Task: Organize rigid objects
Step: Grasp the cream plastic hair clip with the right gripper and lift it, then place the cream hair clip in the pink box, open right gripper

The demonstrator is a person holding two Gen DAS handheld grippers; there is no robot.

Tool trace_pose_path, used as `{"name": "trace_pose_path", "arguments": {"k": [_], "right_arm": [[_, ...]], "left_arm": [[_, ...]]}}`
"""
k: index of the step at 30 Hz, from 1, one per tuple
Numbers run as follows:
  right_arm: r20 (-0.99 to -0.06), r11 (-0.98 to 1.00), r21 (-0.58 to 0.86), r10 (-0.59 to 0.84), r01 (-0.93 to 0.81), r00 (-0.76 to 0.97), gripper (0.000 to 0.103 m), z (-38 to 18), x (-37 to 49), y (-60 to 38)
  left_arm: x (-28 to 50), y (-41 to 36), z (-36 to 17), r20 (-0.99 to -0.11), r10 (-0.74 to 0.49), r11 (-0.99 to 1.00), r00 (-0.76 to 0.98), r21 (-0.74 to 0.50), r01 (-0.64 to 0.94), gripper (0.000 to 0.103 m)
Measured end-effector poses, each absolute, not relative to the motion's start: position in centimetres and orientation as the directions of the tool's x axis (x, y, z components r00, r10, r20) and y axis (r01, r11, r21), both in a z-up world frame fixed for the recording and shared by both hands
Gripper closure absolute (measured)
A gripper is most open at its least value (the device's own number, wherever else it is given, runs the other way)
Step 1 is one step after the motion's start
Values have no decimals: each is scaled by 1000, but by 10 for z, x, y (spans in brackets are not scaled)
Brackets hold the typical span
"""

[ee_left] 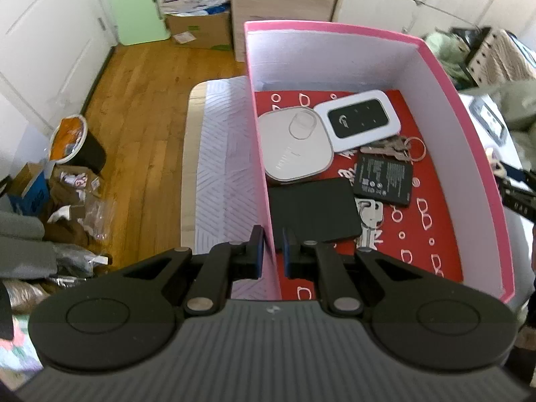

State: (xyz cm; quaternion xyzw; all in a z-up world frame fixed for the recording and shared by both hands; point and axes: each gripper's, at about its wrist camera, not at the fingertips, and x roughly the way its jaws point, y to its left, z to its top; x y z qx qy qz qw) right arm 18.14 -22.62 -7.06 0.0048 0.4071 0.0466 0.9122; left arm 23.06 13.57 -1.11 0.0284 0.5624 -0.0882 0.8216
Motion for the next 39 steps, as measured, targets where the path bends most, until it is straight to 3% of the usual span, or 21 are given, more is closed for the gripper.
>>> {"name": "trace_pose_path", "arguments": {"k": [10,19,25,31,39], "right_arm": [[-695,998,36,66,-56,716,45,-29,153,-200],[-595,892,116,415,-437,689,45,44,142,-140],[-736,751,88,491,-654,465,45,30,176,-81],[-888,638,27,369,-770,274,45,-7,209,-39],[-931,608,-62,251,-792,265,41,-21,220,-22]], "left_arm": [[231,142,-12,-925,-170,960,341,-77,269,92],[234,143,-12,-925,-189,951,331,-89,295,91],[231,145,-12,-919,-195,952,341,-94,291,91],[230,147,-12,-915,-203,954,349,-106,280,91],[230,148,-11,-914,-211,952,348,-112,284,91]]}}
